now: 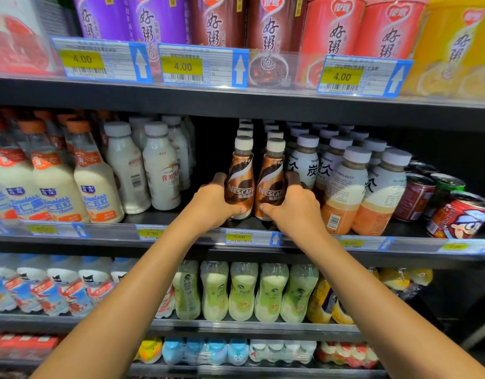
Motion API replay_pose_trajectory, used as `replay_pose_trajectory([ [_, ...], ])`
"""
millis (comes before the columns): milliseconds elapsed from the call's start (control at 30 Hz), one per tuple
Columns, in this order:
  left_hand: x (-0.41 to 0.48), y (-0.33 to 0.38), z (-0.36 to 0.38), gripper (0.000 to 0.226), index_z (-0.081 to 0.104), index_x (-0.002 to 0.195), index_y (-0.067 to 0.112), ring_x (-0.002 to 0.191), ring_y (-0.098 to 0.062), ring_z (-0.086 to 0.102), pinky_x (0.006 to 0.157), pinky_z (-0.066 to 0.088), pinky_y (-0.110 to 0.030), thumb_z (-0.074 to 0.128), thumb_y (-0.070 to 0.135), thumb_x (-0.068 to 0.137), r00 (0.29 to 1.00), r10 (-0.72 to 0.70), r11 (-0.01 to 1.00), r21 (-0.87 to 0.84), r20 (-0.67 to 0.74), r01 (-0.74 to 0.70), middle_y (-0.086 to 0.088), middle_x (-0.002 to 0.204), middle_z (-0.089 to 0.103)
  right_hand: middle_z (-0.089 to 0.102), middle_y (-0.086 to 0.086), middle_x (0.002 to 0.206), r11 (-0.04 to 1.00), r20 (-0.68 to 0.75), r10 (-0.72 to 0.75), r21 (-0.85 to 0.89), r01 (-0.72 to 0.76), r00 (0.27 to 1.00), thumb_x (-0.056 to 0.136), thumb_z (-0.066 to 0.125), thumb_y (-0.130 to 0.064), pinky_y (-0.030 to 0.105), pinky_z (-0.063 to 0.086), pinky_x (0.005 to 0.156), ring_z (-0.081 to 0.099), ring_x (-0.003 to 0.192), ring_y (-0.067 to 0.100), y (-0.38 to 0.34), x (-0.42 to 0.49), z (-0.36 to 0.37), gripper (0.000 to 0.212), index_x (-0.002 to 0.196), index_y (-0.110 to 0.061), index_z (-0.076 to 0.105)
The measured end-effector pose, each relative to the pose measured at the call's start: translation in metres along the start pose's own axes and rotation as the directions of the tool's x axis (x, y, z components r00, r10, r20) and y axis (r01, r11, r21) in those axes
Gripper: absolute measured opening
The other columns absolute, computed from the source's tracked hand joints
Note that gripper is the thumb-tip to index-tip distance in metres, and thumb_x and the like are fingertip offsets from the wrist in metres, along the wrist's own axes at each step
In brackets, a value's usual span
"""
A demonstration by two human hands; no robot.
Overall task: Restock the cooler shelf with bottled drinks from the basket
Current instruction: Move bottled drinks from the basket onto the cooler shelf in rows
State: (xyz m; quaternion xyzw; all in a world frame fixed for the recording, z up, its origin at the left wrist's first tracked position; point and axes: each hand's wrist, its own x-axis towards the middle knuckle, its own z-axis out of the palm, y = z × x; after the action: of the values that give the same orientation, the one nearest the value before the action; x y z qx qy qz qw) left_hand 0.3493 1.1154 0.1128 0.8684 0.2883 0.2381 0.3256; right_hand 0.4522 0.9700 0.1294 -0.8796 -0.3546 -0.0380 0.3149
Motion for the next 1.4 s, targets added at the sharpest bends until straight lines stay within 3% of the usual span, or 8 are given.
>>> replay_pose_trajectory([
  [233, 0.001, -0.003, 0.0, 0.069, 0.046, 0.126, 0.021, 0.106, -0.022, 0.064, 0.093, 0.053, -0.044, 0.086, 0.032, 0.07, 1.0, 0.001, 1.0, -0.006, 0.001, -0.001, -0.004, 0.119, 0.065, 0.062, 0.011, 0.109, 0.999, 0.037, 0.028, 0.045, -0.029, 0.999, 0.084, 0.075, -0.038, 0.031, 0.043, 0.073, 0.058, 0.1, 0.029, -0.001, -0.001, -0.005, 0.039, 0.1, -0.01, 0.054],
  [500, 0.004, -0.005, 0.001, 0.066, 0.046, 0.126, 0.022, 0.101, -0.02, 0.064, 0.087, 0.056, -0.039, 0.084, 0.031, 0.073, 1.0, 0.007, 1.0, 0.001, 0.006, -0.007, -0.003, 0.119, 0.064, 0.061, 0.01, 0.112, 0.991, 0.041, 0.056, 0.117, -0.061, 0.998, 0.083, 0.077, -0.037, 0.034, 0.048, 0.077, 0.056, 0.096, 0.026, 0.004, 0.003, -0.003, 0.046, 0.112, -0.008, 0.056],
  [667, 0.004, -0.007, 0.001, 0.066, 0.048, 0.124, 0.024, 0.1, -0.021, 0.066, 0.089, 0.055, -0.044, 0.084, 0.033, 0.07, 1.0, 0.004, 1.0, -0.005, 0.014, -0.003, -0.003, 0.118, 0.066, 0.064, 0.008, 0.116, 0.982, 0.007, 0.042, 0.184, -0.043, 0.999, 0.076, 0.082, -0.036, 0.041, 0.054, 0.088, 0.061, 0.105, 0.029, 0.007, 0.005, -0.002, 0.068, 0.132, -0.016, 0.049],
  [900, 0.006, -0.008, 0.002, 0.066, 0.048, 0.124, 0.026, 0.098, -0.022, 0.067, 0.088, 0.056, -0.044, 0.084, 0.036, 0.069, 1.0, 0.009, 1.0, 0.009, 0.014, -0.009, -0.004, 0.117, 0.065, 0.065, 0.007, 0.112, 0.982, 0.008, 0.058, 0.181, -0.059, 0.998, 0.075, 0.082, -0.039, 0.044, 0.054, 0.088, 0.062, 0.104, 0.03, 0.008, 0.005, -0.001, 0.064, 0.128, -0.018, 0.051],
  [1133, 0.006, -0.008, 0.003, 0.068, 0.048, 0.126, 0.026, 0.101, -0.021, 0.066, 0.09, 0.055, -0.044, 0.084, 0.037, 0.07, 1.0, 0.017, 1.0, 0.017, 0.015, -0.017, -0.003, 0.119, 0.065, 0.057, 0.002, 0.099, 0.987, -0.004, 0.077, 0.143, -0.075, 0.997, 0.079, 0.081, -0.037, 0.035, 0.05, 0.079, 0.058, 0.099, 0.026, 0.009, 0.004, -0.004, 0.053, 0.117, -0.01, 0.055],
  [1400, 0.006, -0.008, 0.003, 0.069, 0.047, 0.129, 0.025, 0.103, -0.021, 0.066, 0.091, 0.055, -0.044, 0.084, 0.034, 0.071, 1.0, 0.017, 1.0, 0.014, 0.015, -0.018, -0.004, 0.121, 0.065, 0.064, 0.008, 0.115, 0.981, -0.004, 0.073, 0.18, -0.072, 0.997, 0.078, 0.081, -0.035, 0.038, 0.053, 0.086, 0.06, 0.104, 0.027, 0.007, 0.003, -0.003, 0.056, 0.122, -0.013, 0.055],
])
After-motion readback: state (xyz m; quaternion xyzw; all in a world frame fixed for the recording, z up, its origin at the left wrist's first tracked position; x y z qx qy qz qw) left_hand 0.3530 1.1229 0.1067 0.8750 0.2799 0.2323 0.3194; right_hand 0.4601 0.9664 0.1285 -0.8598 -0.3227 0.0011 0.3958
